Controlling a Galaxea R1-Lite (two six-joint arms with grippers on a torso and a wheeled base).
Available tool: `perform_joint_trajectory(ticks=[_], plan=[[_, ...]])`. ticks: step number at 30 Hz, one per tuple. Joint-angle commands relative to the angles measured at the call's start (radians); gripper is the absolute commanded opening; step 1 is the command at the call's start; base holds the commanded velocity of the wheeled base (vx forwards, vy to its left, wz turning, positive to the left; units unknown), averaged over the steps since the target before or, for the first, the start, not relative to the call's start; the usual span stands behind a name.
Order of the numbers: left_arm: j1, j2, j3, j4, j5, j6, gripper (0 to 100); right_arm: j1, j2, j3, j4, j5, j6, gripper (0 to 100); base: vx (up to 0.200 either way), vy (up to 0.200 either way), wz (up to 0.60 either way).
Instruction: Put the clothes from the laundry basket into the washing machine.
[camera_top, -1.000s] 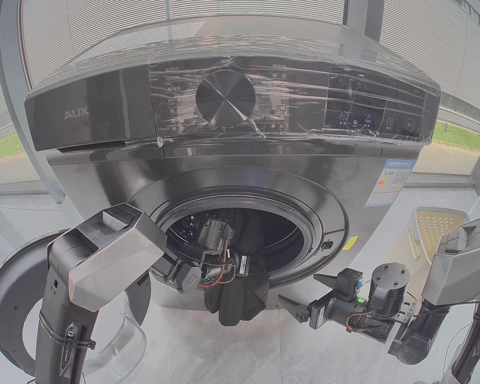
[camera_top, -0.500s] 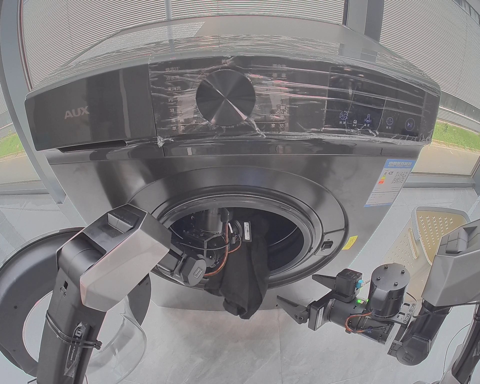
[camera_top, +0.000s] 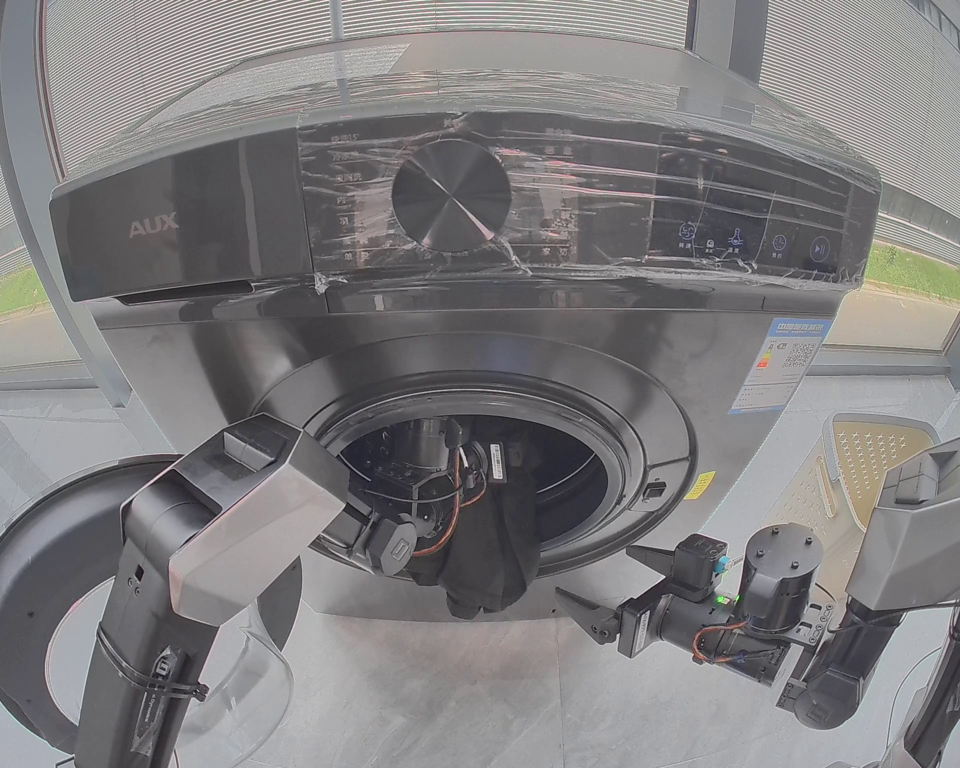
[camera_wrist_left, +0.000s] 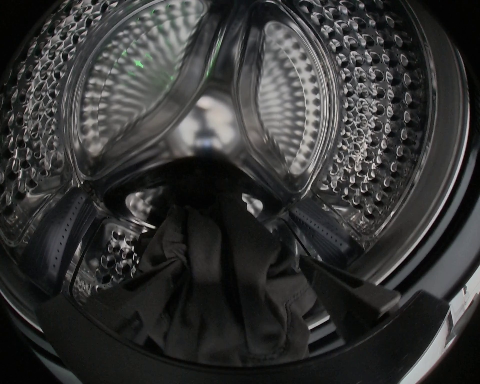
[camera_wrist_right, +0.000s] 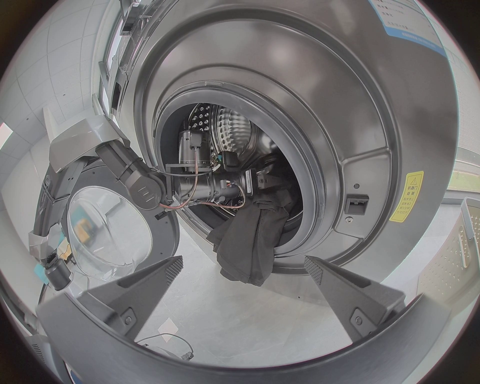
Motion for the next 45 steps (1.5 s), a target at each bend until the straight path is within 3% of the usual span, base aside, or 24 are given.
perform_joint_trajectory(ticks=[1,5,12,17,18,27,33,38,45], plan=[[-0.022,-0.071,0.149,0.029,-0.042,0.0,100,-0.007,0.0,0.0,-0.011,0.002,0.0,100,0.0,0.0,0.0],[-0.047,-0.109,0.279,0.043,-0.102,0.011,100,-0.008,0.004,0.002,-0.011,0.0,0.0,100,0.0,0.0,0.0],[-0.055,-0.108,0.348,0.072,-0.124,0.077,100,-0.007,0.008,0.002,-0.011,0.0,0.0,100,0.0,0.0,0.0],[-0.05,-0.07,0.332,0.066,-0.119,0.086,100,-0.007,0.008,0.002,-0.011,0.0,0.0,100,0.0,0.0,0.0],[-0.048,-0.062,0.324,0.064,-0.117,0.089,0,-0.007,0.008,0.002,-0.011,0.0,0.0,100,0.0,0.0,0.0],[-0.042,-0.022,0.235,0.029,-0.093,0.089,0,-0.008,0.008,0.002,-0.011,-0.001,0.0,100,0.0,0.0,0.0],[-0.019,-0.02,0.131,-0.011,-0.048,0.085,0,-0.007,0.008,0.0,-0.011,-0.021,0.0,100,0.0,0.0,0.0],[0.007,0.035,0.002,-0.078,0.021,0.086,0,-0.007,0.009,-0.001,-0.009,-0.026,0.001,100,0.0,0.0,0.0],[0.024,0.067,-0.05,-0.118,0.024,0.088,0,-0.001,0.011,0.002,-0.009,-0.026,0.001,100,0.0,0.0,0.0]])
